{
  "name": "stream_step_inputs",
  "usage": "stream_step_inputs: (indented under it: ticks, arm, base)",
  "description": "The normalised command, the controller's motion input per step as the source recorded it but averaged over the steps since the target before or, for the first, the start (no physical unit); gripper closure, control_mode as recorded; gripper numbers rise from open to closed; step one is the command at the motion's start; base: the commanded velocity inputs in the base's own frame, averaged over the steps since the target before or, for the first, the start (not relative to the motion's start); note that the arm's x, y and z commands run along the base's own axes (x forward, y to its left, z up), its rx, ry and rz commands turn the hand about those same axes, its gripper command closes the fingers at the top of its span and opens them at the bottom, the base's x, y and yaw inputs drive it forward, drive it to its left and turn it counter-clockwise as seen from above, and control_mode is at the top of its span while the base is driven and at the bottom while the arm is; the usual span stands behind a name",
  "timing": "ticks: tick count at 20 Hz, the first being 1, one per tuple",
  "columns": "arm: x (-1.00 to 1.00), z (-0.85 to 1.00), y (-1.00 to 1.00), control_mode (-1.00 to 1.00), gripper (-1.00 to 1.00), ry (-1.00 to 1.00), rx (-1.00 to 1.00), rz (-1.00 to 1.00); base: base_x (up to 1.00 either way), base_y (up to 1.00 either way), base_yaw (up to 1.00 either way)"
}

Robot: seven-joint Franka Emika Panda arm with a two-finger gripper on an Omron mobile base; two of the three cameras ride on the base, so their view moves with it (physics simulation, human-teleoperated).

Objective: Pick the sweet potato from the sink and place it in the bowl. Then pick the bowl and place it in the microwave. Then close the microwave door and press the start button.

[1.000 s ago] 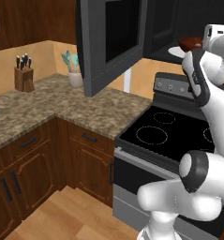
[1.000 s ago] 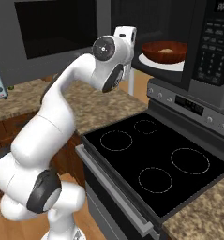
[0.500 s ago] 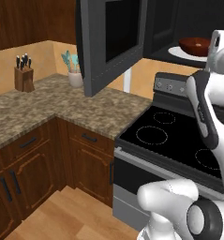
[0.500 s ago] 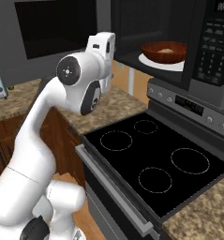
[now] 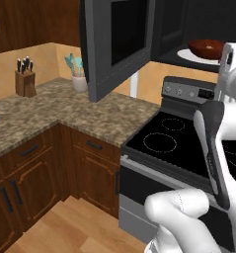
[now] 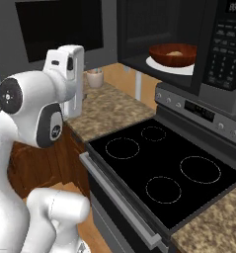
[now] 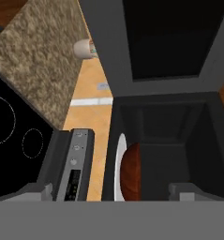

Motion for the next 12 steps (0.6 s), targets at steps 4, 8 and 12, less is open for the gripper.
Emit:
stream_step_inputs:
  ticks: [4, 8, 12]
  arm:
    - [-0.94, 0.0, 0.85, -1.0, -1.0, 0.07, 0.0, -0.01]
    - [-0.93, 0.0, 0.79, -1.0, -1.0, 0.01, 0.0, -0.02]
    - [-0.92, 0.0, 0.7, -1.0, -1.0, -0.11, 0.03, -0.01]
  base:
    - [0.0, 0.0, 0.0]
    - [0.0, 0.0, 0.0]
    - [0.0, 0.0, 0.0]
